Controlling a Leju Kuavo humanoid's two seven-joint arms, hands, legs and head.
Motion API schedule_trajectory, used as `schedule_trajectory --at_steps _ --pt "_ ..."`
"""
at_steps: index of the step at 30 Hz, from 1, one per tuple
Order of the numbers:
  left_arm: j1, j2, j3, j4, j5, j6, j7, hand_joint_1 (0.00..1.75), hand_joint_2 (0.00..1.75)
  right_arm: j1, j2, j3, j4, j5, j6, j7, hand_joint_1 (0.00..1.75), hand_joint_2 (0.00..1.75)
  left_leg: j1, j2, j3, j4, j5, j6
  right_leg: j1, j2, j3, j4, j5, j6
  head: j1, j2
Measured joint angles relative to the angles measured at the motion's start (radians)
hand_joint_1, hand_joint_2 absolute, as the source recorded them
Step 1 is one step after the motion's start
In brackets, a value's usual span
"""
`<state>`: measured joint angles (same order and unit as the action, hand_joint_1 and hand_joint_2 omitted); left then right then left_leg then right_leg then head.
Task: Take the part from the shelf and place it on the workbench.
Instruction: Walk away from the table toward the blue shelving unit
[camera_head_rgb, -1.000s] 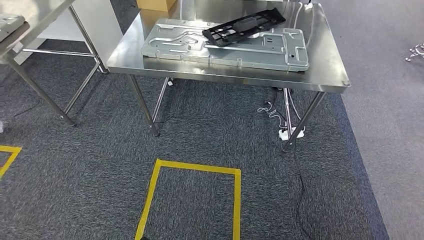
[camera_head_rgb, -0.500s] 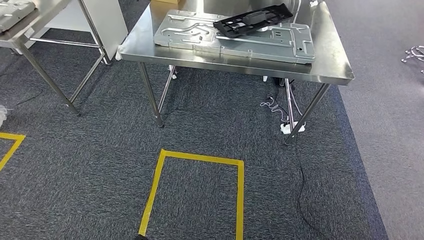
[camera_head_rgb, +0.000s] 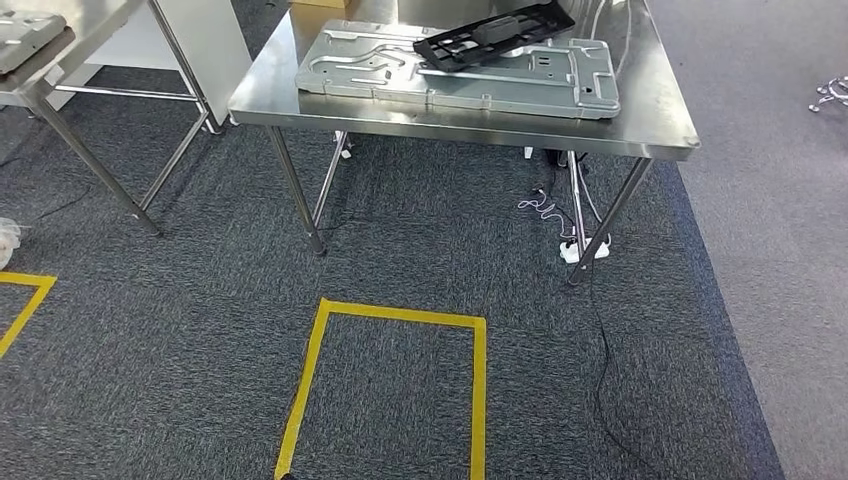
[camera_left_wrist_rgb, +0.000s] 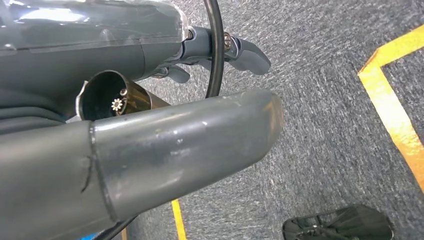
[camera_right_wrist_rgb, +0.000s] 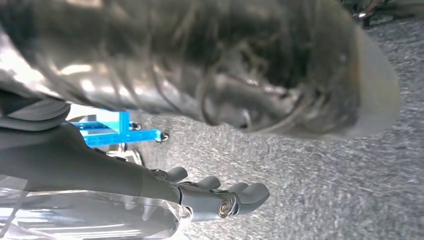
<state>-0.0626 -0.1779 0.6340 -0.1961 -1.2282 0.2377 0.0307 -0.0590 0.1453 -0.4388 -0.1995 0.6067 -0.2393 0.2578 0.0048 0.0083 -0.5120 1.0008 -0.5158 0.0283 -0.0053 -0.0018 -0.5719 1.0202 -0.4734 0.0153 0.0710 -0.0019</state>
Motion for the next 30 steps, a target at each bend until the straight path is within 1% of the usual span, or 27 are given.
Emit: schedule_trajectory --at_steps 2,4,6,8,9,10,11,12,13,14,15,16,17,18,19,20,21,22,23,24,25,26,27,28,29,30 --pt "0.000 0.006 0.000 0.000 0.004 0.000 0.004 0.00 0.00 0.000 0.001 0.000 0.000 0.003 0.000 -0.008 0.00 0.00 -0.001 0.000 -0.001 0.003 0.001 -0.001 -0.002 0.000 -0.001 0.001 0.002 -0.001 0.000 0.000" --pt "-0.001 0.012 0.000 0.000 0.005 -0.003 0.000 0.00 0.00 -0.001 0.003 0.000 0.000 0.004 0.000 -0.011 0.00 0.00 -0.002 -0.001 -0.004 0.007 0.002 0.002 -0.004 -0.001 -0.003 0.001 0.006 0.000 0.000 0.000" --pt "-0.002 0.014 0.001 0.000 0.012 -0.004 -0.007 0.00 0.00 -0.001 0.005 -0.001 0.001 0.005 0.000 -0.012 0.00 0.00 -0.004 -0.001 -0.006 0.007 0.005 0.006 -0.006 -0.002 -0.004 0.000 0.010 0.004 0.000 0.000" --pt "-0.003 0.010 0.003 0.000 0.025 0.005 -0.008 0.00 0.00 0.000 0.007 -0.001 0.001 0.009 0.000 -0.011 0.00 0.00 0.002 0.003 0.001 -0.010 0.019 0.013 -0.003 0.000 -0.005 0.001 0.009 0.010 0.000 0.000" --pt "-0.004 0.006 0.006 0.000 0.032 0.012 -0.008 0.00 0.00 0.000 0.007 -0.001 0.002 0.011 -0.001 -0.011 0.00 0.00 0.006 0.007 0.004 -0.021 0.028 0.017 -0.003 0.001 -0.012 0.017 -0.004 0.014 0.001 0.000" --pt "-0.005 0.001 0.008 0.000 0.037 0.018 -0.007 0.00 0.00 0.000 0.007 -0.002 0.002 0.013 -0.002 -0.011 0.00 0.00 0.010 0.012 0.005 -0.030 0.036 0.020 -0.003 0.002 -0.026 0.050 -0.029 0.018 0.001 0.000" --pt "-0.006 -0.004 0.011 0.000 0.041 0.023 -0.007 0.00 0.00 0.000 0.007 -0.004 0.002 0.015 -0.003 -0.011 0.00 0.00 0.011 0.018 0.003 -0.033 0.040 0.021 -0.007 0.002 -0.050 0.103 -0.062 0.023 0.001 0.000" --pt "-0.006 -0.009 0.013 0.000 0.044 0.025 -0.007 0.00 0.00 0.001 0.007 -0.005 0.002 0.017 -0.003 -0.011 0.00 0.00 0.011 0.024 -0.001 -0.033 0.042 0.023 -0.010 0.002 -0.080 0.168 -0.096 0.029 0.001 0.000" --pt "-0.005 -0.013 0.016 0.000 0.045 0.026 -0.007 0.00 0.00 0.001 0.007 -0.006 0.002 0.018 -0.004 -0.011 0.00 0.00 0.012 0.030 -0.005 -0.032 0.042 0.022 -0.015 0.002 -0.104 0.223 -0.118 0.034 0.001 0.000" --pt "-0.004 -0.017 0.018 0.000 0.046 0.027 -0.007 0.00 0.00 0.002 0.007 -0.007 0.002 0.018 -0.004 -0.011 0.00 0.00 0.013 0.038 -0.007 -0.029 0.042 0.020 -0.020 0.001 -0.115 0.252 -0.122 0.040 0.001 0.000" --pt "-0.004 -0.019 0.019 0.000 0.048 0.027 -0.007 0.00 0.00 0.003 0.007 -0.008 0.003 0.018 -0.004 -0.011 0.00 0.00 0.016 0.045 -0.009 -0.026 0.041 0.017 -0.025 -0.001 -0.108 0.243 -0.107 0.047 0.001 0.000" --pt "-0.005 -0.022 0.021 0.000 0.049 0.027 -0.007 0.00 0.00 0.004 0.007 -0.008 0.003 0.018 -0.004 -0.010 0.00 0.00 0.020 0.052 -0.011 -0.020 0.039 0.012 -0.030 -0.006 -0.080 0.195 -0.077 0.052 0.001 0.000" --pt "-0.005 -0.023 0.022 0.000 0.050 0.027 -0.007 0.00 0.00 0.004 0.007 -0.008 0.003 0.018 -0.004 -0.010 0.00 0.00 0.024 0.060 -0.012 -0.012 0.034 0.004 -0.034 -0.019 -0.044 0.127 -0.046 0.058 0.002 0.000" --pt "-0.006 -0.024 0.023 0.000 0.051 0.027 -0.007 0.00 0.00 0.003 0.007 -0.009 0.003 0.018 -0.004 -0.010 0.00 0.00 0.025 0.066 -0.015 -0.002 0.028 -0.006 -0.033 -0.035 -0.014 0.070 -0.027 0.061 0.002 0.000" --pt "-0.007 -0.024 0.024 0.000 0.052 0.027 -0.007 0.00 0.00 0.001 0.008 -0.009 0.003 0.018 -0.004 -0.009 0.00 0.00 0.025 0.072 -0.017 0.007 0.022 -0.016 -0.032 -0.045 0.004 0.032 -0.016 0.054 0.002 0.000" --pt "-0.007 -0.024 0.026 0.000 0.052 0.027 -0.007 0.00 0.00 -0.001 0.009 -0.009 0.003 0.018 -0.004 -0.009 0.00 0.00 0.023 0.078 -0.017 0.013 0.017 -0.025 -0.029 -0.051 0.008 0.018 -0.017 0.045 0.001 0.000" --pt "-0.007 -0.024 0.028 0.000 0.053 0.027 -0.007 0.00 0.00 -0.002 0.010 -0.010 0.003 0.018 -0.004 -0.009 0.00 0.00 0.021 0.083 -0.016 0.015 0.016 -0.033 -0.025 -0.047 0.004 0.021 -0.019 0.032 0.000 0.000" --pt "-0.008 -0.024 0.029 0.000 0.052 0.027 -0.007 0.00 0.00 -0.002 0.011 -0.012 0.003 0.019 -0.005 -0.009 0.00 0.00 0.022 0.090 -0.013 0.015 0.015 -0.039 -0.025 -0.037 0.000 0.023 -0.018 0.020 -0.002 0.000" --pt "-0.008 -0.025 0.030 0.000 0.051 0.027 -0.007 0.00 0.00 -0.001 0.011 -0.013 0.003 0.019 -0.005 -0.009 0.00 0.00 0.025 0.093 -0.012 0.014 0.014 -0.045 -0.025 -0.029 -0.002 0.022 -0.016 0.011 -0.002 0.000" --pt "-0.009 -0.025 0.030 0.000 0.049 0.027 -0.007 0.00 0.00 0.000 0.011 -0.013 0.003 0.020 -0.005 -0.009 0.00 0.00 0.028 0.085 -0.015 0.023 0.003 -0.050 -0.025 -0.020 -0.005 0.021 -0.013 0.002 -0.002 0.000" --pt "-0.010 -0.026 0.030 0.000 0.046 0.026 -0.007 0.00 0.00 0.000 0.011 -0.014 0.003 0.022 -0.005 -0.009 0.00 0.00 0.029 0.069 -0.026 0.049 -0.020 -0.052 -0.025 -0.012 -0.007 0.020 -0.009 -0.006 -0.002 0.000" --pt "-0.010 -0.026 0.030 0.000 0.042 0.026 -0.007 0.00 0.00 -0.001 0.011 -0.014 0.003 0.023 -0.006 -0.009 0.00 0.00 0.030 0.047 -0.047 0.096 -0.053 -0.052 -0.024 -0.003 -0.011 0.019 -0.005 -0.013 -0.002 0.000" --pt "-0.011 -0.026 0.030 0.000 0.039 0.026 -0.007 0.00 0.00 -0.002 0.011 -0.014 0.003 0.025 -0.006 -0.009 0.00 0.00 0.029 0.026 -0.074 0.161 -0.092 -0.050 -0.021 0.005 -0.015 0.019 -0.002 -0.017 -0.002 0.000" --pt "-0.010 -0.025 0.030 0.000 0.037 0.027 -0.007 0.00 0.00 -0.002 0.011 -0.014 0.003 0.026 -0.007 -0.009 0.00 0.00 0.027 0.015 -0.104 0.227 -0.124 -0.047 -0.018 0.015 -0.020 0.019 0.000 -0.021 -0.002 0.000" --pt "-0.009 -0.025 0.030 0.000 0.037 0.027 -0.007 0.00 0.00 -0.002 0.012 -0.014 0.003 0.027 -0.009 -0.009 0.00 0.00 0.024 0.009 -0.126 0.278 -0.141 -0.043 -0.013 0.027 -0.023 0.019 0.003 -0.025 -0.002 0.000" --pt "-0.008 -0.024 0.030 0.000 0.040 0.028 -0.008 0.00 0.00 -0.001 0.012 -0.014 0.003 0.030 -0.010 -0.009 0.00 0.00 0.021 0.006 -0.132 0.294 -0.136 -0.036 -0.008 0.041 -0.025 0.019 0.005 -0.027 -0.002 0.000"
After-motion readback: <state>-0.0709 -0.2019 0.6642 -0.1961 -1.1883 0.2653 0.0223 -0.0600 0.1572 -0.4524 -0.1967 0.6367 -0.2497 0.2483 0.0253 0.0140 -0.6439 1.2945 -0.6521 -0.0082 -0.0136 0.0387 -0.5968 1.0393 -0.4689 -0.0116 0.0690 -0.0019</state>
